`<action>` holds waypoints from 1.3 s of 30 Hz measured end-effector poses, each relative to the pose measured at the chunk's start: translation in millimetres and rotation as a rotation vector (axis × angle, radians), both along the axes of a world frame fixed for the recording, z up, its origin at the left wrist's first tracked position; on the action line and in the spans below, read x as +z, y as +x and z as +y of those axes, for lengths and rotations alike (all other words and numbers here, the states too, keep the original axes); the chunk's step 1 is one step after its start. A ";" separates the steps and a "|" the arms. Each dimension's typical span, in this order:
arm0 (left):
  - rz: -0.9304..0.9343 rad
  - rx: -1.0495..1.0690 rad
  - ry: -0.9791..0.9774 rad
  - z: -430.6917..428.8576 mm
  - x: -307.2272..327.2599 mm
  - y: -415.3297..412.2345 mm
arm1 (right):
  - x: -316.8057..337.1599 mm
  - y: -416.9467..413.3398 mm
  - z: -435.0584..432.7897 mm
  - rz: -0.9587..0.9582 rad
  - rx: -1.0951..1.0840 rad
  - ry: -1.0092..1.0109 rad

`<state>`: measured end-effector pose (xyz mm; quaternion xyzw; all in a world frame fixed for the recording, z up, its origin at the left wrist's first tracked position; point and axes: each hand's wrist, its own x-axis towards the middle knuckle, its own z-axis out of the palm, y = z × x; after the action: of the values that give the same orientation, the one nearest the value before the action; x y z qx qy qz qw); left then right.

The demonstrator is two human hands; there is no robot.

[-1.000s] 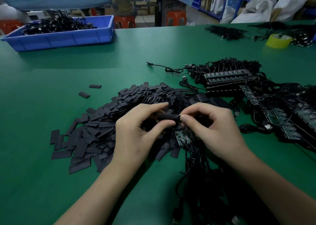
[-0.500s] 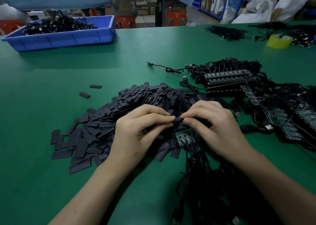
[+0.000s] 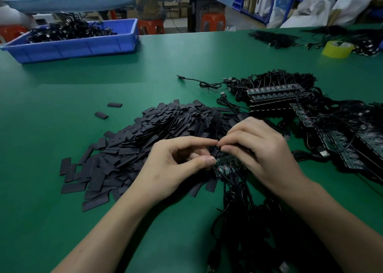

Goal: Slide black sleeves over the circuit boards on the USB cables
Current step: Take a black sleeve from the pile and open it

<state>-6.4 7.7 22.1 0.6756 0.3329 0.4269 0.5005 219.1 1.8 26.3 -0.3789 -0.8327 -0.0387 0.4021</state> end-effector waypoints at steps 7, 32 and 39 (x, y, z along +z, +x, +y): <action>0.019 -0.031 -0.006 0.7 1.6 -2.8 | -2.3 -0.1 1.8 0.072 0.074 -0.054; 0.010 -0.181 -0.053 -0.1 3.3 -6.1 | -0.3 -7.6 -2.8 0.039 0.133 -0.129; 0.005 -0.220 -0.084 -1.2 6.1 -5.2 | -1.1 -8.5 -3.8 0.030 0.139 -0.138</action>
<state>-11.6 6.5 28.2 0.6877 0.2757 0.3534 0.5711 210.6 -2.0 25.2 -0.3476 -0.8515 0.0524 0.3891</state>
